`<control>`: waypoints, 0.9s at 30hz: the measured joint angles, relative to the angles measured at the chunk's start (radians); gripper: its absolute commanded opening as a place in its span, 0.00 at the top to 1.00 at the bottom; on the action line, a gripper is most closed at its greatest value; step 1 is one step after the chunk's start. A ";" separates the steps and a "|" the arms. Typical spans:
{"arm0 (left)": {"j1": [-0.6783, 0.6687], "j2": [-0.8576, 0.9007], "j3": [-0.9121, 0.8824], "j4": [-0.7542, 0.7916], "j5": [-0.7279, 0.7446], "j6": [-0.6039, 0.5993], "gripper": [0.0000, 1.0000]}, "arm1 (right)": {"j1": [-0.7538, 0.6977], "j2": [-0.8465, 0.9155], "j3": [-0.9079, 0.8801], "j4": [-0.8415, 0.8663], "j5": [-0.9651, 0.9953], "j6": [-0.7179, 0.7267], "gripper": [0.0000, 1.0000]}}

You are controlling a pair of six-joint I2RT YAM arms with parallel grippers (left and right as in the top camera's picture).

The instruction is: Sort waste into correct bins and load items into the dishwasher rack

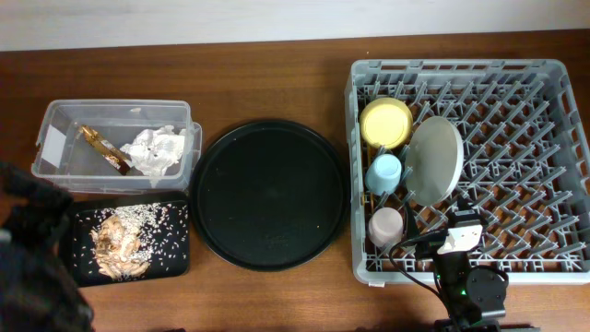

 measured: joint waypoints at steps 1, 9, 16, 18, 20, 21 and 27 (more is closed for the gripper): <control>-0.015 -0.036 -0.010 0.001 -0.004 0.000 0.01 | 0.000 0.000 0.000 0.000 0.000 0.000 0.02; -0.055 -0.478 -0.747 0.117 0.016 0.000 0.01 | 0.000 0.001 0.000 0.000 0.000 0.000 0.02; -0.059 -0.726 -1.303 0.934 0.383 0.004 0.01 | 0.000 0.000 -0.001 0.000 0.000 0.000 0.02; -0.059 -0.727 -1.344 0.906 0.419 0.015 0.01 | 0.000 0.000 -0.001 0.000 0.000 0.000 0.02; -0.059 -0.727 -1.354 0.840 0.489 0.123 0.01 | 0.000 0.000 -0.001 0.000 0.000 0.000 0.02; -0.059 -0.729 -1.354 0.765 0.531 0.221 0.01 | 0.000 0.000 -0.001 0.000 0.000 0.000 0.02; -0.105 -0.729 -1.355 0.747 0.594 0.484 0.01 | 0.000 0.000 -0.001 0.000 -0.001 0.000 0.02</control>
